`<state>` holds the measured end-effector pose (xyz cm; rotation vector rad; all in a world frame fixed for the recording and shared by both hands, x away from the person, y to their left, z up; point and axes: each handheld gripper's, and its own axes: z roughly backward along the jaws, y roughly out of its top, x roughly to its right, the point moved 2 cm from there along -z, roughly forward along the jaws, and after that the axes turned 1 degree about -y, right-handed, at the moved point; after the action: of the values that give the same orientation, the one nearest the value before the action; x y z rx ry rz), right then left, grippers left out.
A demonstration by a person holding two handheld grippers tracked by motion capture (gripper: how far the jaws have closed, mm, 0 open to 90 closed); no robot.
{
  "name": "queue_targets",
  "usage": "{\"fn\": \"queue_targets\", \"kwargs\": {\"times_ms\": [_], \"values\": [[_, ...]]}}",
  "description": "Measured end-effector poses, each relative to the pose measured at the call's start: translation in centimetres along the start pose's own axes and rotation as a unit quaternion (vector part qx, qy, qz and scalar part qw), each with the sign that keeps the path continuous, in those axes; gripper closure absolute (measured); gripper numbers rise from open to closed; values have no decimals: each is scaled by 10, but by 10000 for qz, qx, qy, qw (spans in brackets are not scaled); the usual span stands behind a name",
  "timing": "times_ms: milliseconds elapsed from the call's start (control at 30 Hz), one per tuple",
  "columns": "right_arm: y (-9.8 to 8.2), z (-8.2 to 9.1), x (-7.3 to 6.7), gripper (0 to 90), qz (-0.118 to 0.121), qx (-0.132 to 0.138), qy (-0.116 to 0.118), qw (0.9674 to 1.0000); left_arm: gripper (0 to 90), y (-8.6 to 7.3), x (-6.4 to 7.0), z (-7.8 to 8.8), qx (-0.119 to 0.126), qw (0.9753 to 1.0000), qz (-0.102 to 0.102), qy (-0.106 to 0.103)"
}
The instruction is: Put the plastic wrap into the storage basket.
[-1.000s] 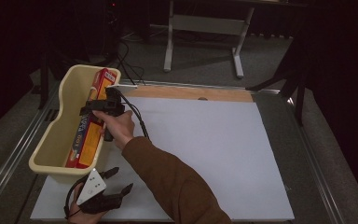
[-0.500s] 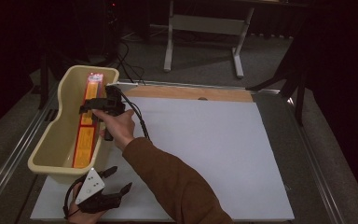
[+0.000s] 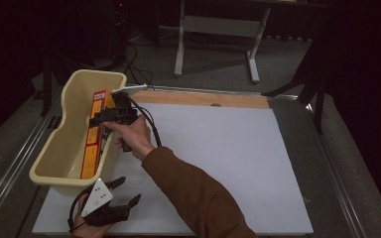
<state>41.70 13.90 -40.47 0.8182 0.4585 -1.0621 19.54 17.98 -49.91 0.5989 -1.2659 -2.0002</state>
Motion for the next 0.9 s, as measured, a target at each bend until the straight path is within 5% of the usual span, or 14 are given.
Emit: {"fn": "queue_targets", "kwargs": {"times_ms": [233,467,667,800,833,867,900], "values": [[-5,16,0,318,718,120,-66,9973,278,0,0,0,-19,10000,-4,32],[-17,34,15,296,1512,208,-242,9880,274,0,0,-2,-76,10000,17,59],[-37,59,36,285,2282,313,-559,9715,272,0,1,-2,-85,9999,22,80],[-50,77,46,285,2500,480,-623,9651,271,0,1,-2,-96,9999,30,88],[-59,87,53,285,2644,525,-733,9602,271,0,1,-2,-97,9999,39,92],[-59,87,53,285,2644,525,-733,9602,271,0,1,-2,-97,9999,39,92],[-64,92,56,285,2740,555,-818,9566,271,0,1,-2,-102,9999,37,98]]}}
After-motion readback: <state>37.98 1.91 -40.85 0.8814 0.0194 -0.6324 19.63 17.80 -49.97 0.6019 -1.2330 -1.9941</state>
